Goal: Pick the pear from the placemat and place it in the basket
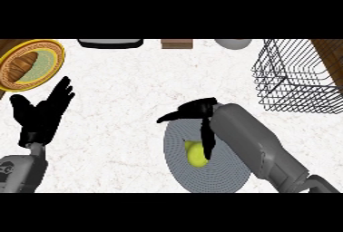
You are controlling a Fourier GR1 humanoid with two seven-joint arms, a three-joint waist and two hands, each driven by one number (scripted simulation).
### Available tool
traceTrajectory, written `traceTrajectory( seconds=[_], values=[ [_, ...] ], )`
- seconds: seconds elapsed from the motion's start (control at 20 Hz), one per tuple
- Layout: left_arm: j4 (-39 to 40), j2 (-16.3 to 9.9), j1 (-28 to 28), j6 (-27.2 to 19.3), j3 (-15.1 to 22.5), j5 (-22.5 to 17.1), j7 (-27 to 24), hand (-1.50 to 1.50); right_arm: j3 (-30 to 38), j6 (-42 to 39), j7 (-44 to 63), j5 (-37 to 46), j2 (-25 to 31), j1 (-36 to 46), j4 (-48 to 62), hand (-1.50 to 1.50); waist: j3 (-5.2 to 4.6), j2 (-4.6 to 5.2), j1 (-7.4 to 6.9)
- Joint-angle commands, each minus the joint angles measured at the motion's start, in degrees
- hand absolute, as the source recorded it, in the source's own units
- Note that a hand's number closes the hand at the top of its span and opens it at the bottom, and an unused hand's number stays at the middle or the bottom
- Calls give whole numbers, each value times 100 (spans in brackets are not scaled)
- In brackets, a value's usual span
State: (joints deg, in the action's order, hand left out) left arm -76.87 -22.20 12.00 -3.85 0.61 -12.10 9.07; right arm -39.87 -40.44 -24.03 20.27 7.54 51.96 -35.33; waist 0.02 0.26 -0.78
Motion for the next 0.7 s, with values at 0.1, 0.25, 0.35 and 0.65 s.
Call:
traceTrajectory(
  seconds=[0.1,0.25,0.35,0.65],
  values=[
    [104,55,139,71,-98,125,0,0,89,-292,-765,416,-147,386,708,-150,0,13,-34],
    [-156,156,27,-2,-33,164,180,0,90,-292,-1043,462,-35,307,700,-150,1,3,-35],
    [218,86,228,211,-205,69,46,0,167,-361,-948,398,3,232,477,-150,-2,-5,23],
    [-183,-55,215,239,-257,30,372,0,2,-512,-1281,295,-33,111,635,-150,4,2,-63]
  ],
)
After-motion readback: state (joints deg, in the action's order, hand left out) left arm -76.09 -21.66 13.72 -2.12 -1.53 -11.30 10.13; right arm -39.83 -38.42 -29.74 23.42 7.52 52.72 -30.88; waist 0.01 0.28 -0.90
